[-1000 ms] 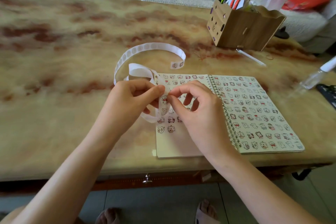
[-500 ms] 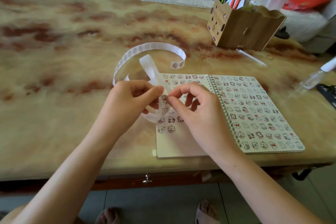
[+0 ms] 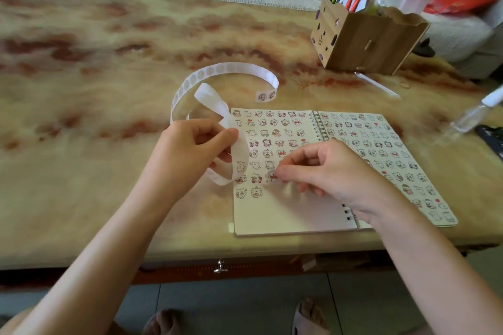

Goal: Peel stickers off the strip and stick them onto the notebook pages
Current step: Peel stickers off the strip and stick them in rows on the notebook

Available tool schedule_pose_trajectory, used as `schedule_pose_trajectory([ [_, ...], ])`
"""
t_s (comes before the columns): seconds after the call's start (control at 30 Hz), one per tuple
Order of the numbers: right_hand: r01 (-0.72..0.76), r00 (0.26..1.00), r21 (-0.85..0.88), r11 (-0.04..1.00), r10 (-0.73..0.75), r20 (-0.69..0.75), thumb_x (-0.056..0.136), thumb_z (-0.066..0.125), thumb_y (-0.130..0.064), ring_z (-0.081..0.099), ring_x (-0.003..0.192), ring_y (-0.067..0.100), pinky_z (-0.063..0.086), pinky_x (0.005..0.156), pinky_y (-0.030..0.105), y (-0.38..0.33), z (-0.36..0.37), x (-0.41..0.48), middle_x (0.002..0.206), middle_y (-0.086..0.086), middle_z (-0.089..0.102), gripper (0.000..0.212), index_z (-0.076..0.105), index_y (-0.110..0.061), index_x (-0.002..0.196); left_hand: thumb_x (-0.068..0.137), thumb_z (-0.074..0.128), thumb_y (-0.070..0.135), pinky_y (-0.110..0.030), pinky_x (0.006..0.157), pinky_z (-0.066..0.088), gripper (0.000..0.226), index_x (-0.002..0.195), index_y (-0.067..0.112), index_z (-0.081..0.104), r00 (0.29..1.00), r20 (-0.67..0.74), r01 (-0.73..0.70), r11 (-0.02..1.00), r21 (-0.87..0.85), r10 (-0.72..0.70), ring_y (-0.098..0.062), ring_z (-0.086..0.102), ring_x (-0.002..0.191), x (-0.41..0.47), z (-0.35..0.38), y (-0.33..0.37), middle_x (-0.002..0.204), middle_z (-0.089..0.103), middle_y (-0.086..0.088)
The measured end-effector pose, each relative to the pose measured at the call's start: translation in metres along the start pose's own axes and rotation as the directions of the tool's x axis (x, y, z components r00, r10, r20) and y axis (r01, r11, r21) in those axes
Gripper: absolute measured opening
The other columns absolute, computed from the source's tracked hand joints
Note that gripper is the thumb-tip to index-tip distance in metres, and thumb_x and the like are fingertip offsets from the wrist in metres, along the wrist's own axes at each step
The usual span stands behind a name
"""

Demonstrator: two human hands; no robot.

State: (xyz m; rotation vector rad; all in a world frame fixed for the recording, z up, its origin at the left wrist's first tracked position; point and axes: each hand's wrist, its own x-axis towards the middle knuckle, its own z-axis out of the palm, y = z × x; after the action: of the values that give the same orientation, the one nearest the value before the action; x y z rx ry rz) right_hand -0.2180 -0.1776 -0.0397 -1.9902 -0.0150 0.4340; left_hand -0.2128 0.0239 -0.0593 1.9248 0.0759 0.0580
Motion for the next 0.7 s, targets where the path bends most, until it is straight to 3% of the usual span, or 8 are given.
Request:
schedule_pose_trajectory([
  [0.1,-0.027,1.0,-0.052,0.998,0.027,0.013,0.076,0.077,-0.014,0.053,0.051,0.005,0.038,0.046,0.01,0.0016,-0.0001,-0.0007,0.059,-0.005,0.068,0.005,0.074,-0.009,0.078,0.087,0.063,0.028,-0.011,0.057,0.048,0.02,0.074,0.017,0.073,1.0,-0.004,0.001,1.0,0.009,-0.001,-0.005,0.066,0.059,-0.0003,-0.0001,0.0007,0.068,0.073,0.004],
  [0.23,-0.02,1.0,-0.076,0.997,0.021,0.016,0.076,0.078,-0.014,0.055,0.057,0.009,0.045,0.059,0.02,0.0034,0.0038,-0.0003,0.069,0.0,0.073,0.004,0.075,-0.011,0.077,0.088,0.063,0.027,-0.009,0.056,0.047,0.02,0.074,0.016,0.073,1.0,-0.004,0.001,1.0,0.01,-0.001,-0.003,0.064,0.056,0.0001,0.0005,0.0015,0.068,0.073,0.004],
  [0.7,-0.017,1.0,-0.096,0.995,0.017,-0.007,0.077,0.076,-0.012,0.054,0.058,0.011,0.045,0.059,0.025,0.0051,0.0092,-0.0003,0.069,0.001,0.073,0.003,0.074,-0.01,0.076,0.088,0.063,0.026,-0.01,0.057,0.048,0.019,0.075,0.016,0.073,1.0,0.007,-0.006,1.0,0.006,0.006,-0.005,0.066,0.061,0.0013,0.0005,-0.0006,0.067,0.073,0.005],
])
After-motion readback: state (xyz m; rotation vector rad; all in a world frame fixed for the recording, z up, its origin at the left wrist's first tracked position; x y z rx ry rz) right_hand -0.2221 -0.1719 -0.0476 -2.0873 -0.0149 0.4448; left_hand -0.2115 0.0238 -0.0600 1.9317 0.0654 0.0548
